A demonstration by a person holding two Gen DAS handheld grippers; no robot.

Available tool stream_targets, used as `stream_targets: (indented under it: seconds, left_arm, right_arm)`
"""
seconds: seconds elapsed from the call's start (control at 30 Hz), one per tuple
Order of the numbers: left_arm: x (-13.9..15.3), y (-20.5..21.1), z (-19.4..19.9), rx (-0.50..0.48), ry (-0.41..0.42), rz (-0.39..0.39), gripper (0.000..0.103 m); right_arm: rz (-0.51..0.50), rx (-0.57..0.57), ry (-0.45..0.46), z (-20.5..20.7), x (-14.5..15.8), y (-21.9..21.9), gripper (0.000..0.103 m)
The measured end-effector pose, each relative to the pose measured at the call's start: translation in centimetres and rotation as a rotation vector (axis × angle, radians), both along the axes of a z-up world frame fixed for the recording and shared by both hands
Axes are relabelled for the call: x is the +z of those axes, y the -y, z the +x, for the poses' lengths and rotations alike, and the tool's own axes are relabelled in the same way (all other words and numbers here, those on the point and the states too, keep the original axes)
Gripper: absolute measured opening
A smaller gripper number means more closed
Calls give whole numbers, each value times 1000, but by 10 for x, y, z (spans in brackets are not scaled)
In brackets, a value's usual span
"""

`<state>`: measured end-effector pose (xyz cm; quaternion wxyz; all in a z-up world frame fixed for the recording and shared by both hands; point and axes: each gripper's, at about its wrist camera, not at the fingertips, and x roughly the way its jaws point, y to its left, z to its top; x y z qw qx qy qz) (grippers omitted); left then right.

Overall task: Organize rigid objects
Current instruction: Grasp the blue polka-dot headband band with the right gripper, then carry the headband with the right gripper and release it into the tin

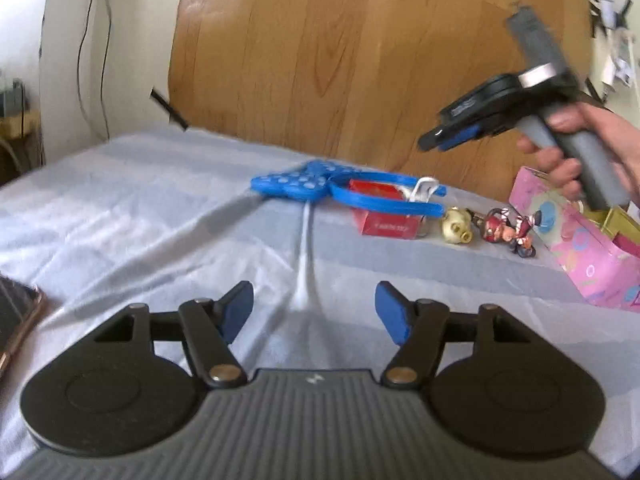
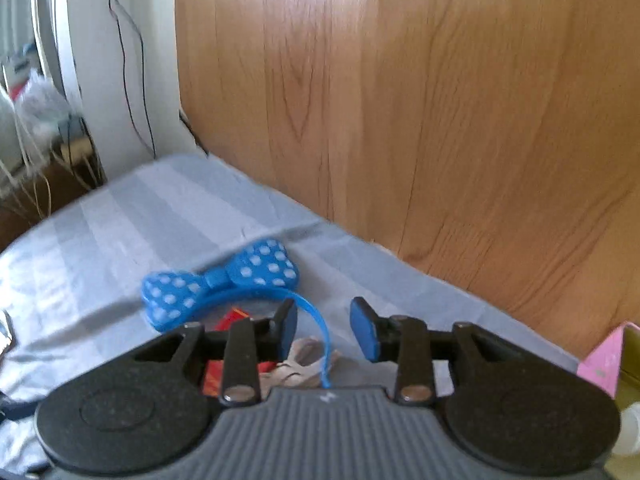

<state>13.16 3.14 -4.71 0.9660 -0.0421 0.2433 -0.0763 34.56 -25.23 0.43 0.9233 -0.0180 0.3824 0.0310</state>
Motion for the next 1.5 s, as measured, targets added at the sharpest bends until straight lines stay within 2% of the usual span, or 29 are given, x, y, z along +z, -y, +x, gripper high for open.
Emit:
stream_targets:
  seconds: [0.1, 0.27, 0.3, 0.33, 0.43, 0.5, 0.63, 0.73, 0.83, 0.9, 1.0, 1.07, 1.13, 1.27, 1.3, 1.37, 1.43, 1.5]
  left_arm:
    - [0, 3, -1, -24, -10, 17, 69]
    - [-3, -5, 3, -18, -23, -34, 69]
    - [-4, -7, 4, -16, -26, -46, 69]
    - [-5, -10, 5, -14, -30, -63, 69]
    - [-6, -20, 8, 12, -39, -119, 69]
    - [-7, -29, 7, 30, -34, -175, 69]
    - [-6, -50, -1, 12, 5, -318, 73]
    - [-3, -53, -10, 2, -2, -362, 74]
    - [0, -41, -24, -37, -43, -377, 73]
    - [3, -26, -34, -65, -66, -324, 70]
    - [5, 1, -51, -78, -112, -184, 63]
    - [3, 14, -63, -69, -119, -94, 63]
    - [-1, 23, -70, -57, -128, -35, 61]
    - [-6, 34, -67, -28, -163, 37, 35]
    - [-6, 36, -68, -24, -159, 58, 19]
    - [-7, 40, -68, -26, -157, 80, 5]
    - [-4, 44, -68, -11, -157, 79, 5]
    - [9, 53, -65, -24, -131, 71, 6]
  right_arm:
    - [-16, -6, -47, 18, -13, 1, 35]
    - [39, -13, -144, 35, -46, 1, 33]
    - [50, -20, -148, 38, -51, -1, 28]
    - [61, -27, -161, 39, -55, -4, 8]
    - [61, -89, -82, 27, -43, -16, 7]
    - [42, -86, -6, 7, -25, -33, 8]
    - [-113, -53, 130, -61, -3, -76, 8]
    - [-165, -81, 199, -130, -13, -92, 9]
    - [-124, -151, 197, -192, -38, -92, 8]
    - [-82, -204, 163, -226, -58, -89, 7]
    - [29, -234, 107, -266, -71, -86, 9]
    - [111, -187, 69, -290, -77, -91, 16]
    - [105, -141, 97, -308, -74, -98, 16]
    - [108, -133, 157, -318, -63, -91, 18]
    - [118, -134, 149, -312, -64, -88, 19]
    - [151, -123, 128, -303, -72, -82, 19]
    - [195, -97, 104, -303, -85, -81, 12]
    - [196, -124, 143, -305, -83, -75, 11]
